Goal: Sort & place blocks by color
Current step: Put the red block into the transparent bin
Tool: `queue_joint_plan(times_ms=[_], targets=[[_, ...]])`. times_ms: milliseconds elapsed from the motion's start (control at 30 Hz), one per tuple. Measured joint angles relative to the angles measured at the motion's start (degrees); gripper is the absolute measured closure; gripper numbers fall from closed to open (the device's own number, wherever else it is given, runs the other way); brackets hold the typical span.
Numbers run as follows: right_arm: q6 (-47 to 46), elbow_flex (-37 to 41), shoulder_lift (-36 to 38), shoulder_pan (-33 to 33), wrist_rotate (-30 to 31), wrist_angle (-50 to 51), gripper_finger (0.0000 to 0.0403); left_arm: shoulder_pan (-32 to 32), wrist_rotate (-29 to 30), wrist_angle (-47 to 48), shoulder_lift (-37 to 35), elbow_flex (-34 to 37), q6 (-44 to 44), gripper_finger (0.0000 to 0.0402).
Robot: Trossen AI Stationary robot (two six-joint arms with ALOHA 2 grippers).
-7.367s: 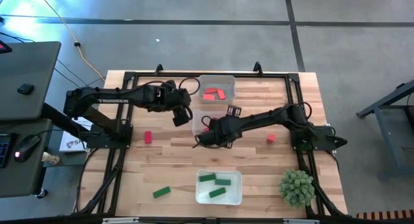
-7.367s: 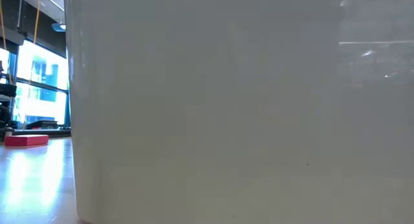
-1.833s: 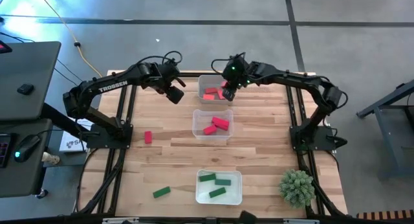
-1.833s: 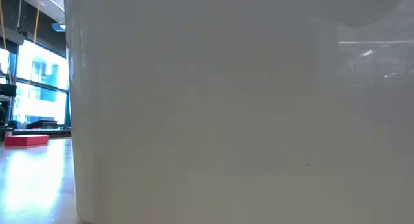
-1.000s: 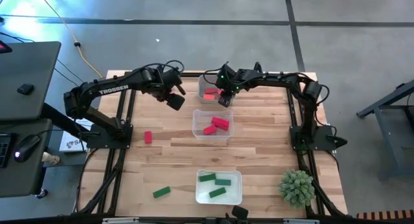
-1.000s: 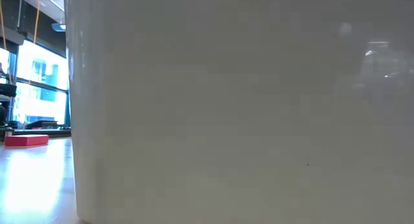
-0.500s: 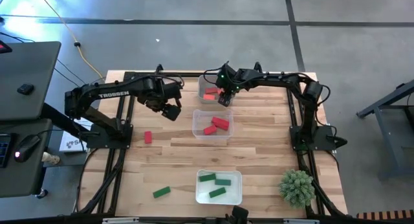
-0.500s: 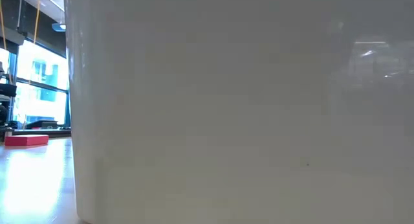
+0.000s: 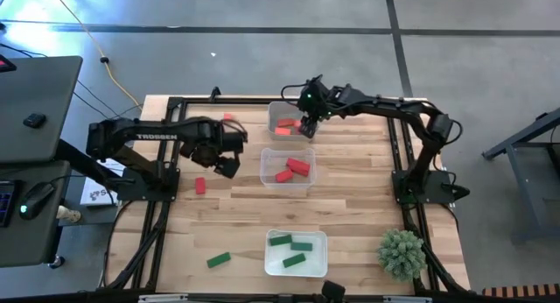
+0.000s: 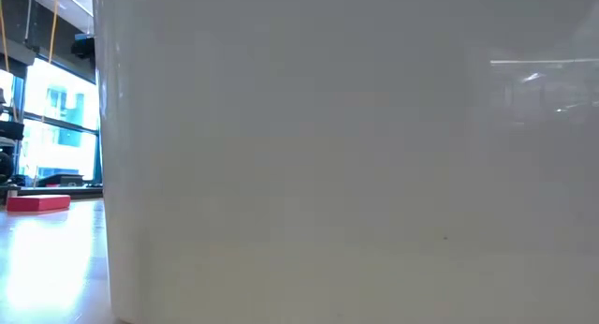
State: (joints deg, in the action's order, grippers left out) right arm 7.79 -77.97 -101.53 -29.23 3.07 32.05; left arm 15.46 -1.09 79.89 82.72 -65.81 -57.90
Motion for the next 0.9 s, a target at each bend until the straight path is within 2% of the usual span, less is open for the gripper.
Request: queue_joint_plan(times_ms=[333,533,900], targets=[[-4.3,0.0,2.3,0.6,-0.2,6.3,0.0201,-7.7,-2.4,-0.9,0.0,7.8,-9.8,0.0213],[-5.4,0.0,2.3,2.8,-0.2,11.2,0.0201,-12.0,-2.3,-6.0,0.0,12.4,-17.3,0.0213],[-5.4,0.0,2.3,8.4,-0.3,13.2,0.0201,-13.2,1.0,-10.4,0.1,18.6,-27.0,0.0213]])
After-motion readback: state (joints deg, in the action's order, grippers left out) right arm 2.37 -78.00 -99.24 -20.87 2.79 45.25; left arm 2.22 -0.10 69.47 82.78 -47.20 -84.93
